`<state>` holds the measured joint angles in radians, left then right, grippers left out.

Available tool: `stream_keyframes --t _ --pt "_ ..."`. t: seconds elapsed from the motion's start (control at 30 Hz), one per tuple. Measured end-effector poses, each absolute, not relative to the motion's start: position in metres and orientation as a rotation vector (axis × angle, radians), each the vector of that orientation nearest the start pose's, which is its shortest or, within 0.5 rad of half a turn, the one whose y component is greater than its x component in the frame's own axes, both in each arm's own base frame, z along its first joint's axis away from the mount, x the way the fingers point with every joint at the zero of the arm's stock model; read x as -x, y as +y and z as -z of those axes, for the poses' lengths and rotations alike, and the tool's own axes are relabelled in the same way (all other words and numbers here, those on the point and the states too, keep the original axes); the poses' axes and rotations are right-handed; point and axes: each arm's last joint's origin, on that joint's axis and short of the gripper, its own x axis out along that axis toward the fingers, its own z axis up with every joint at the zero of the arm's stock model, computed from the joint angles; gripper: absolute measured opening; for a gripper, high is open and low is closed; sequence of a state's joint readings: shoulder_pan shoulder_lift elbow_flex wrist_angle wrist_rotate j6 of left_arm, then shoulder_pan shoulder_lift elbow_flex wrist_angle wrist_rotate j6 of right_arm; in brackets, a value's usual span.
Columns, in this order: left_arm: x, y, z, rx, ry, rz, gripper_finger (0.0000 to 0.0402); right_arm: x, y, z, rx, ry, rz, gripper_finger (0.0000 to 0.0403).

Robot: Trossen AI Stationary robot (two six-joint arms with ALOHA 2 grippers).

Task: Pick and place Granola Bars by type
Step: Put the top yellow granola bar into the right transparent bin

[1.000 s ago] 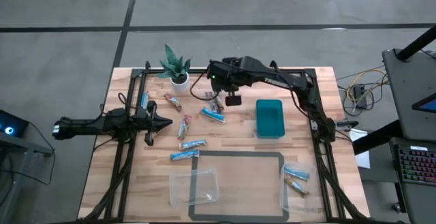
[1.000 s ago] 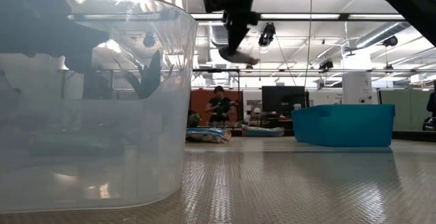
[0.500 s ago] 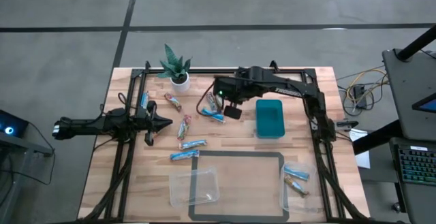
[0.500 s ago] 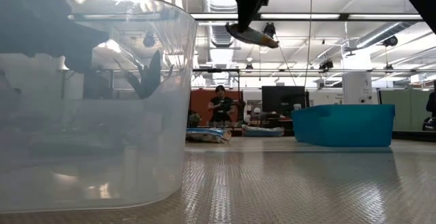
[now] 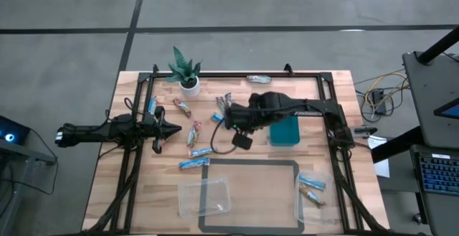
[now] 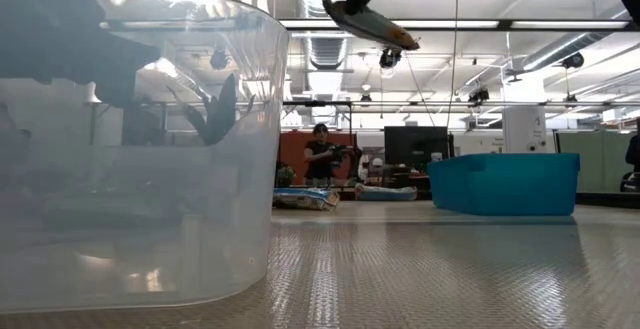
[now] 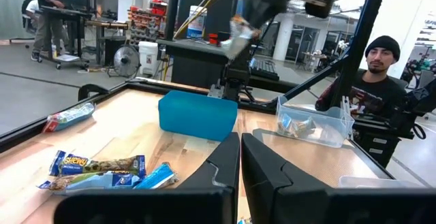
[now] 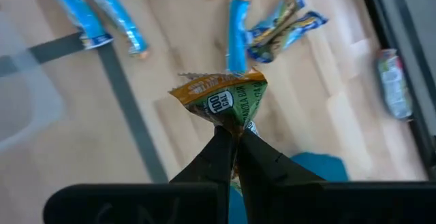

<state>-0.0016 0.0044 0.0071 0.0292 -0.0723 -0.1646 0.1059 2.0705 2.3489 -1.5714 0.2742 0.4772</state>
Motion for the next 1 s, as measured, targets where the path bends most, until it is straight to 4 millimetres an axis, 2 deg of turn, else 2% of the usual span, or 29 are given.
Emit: stream_keyframes --t 0.43,0.7,1.0 --pt "-0.097 0.002 -0.168 0.166 -0.038 -0.068 0.0000 -0.374 0.122 -0.363 -0.332 1.206 0.387 0.0008" --pt "-0.097 0.002 -0.169 0.166 -0.038 -0.068 0.0000 -0.359 0.167 -0.347 -0.405 1.248 0.434 0.0008" --pt "-0.097 0.002 -0.169 0.166 -0.038 -0.068 0.0000 -0.336 0.205 -0.321 -0.478 1.309 0.544 0.0008"
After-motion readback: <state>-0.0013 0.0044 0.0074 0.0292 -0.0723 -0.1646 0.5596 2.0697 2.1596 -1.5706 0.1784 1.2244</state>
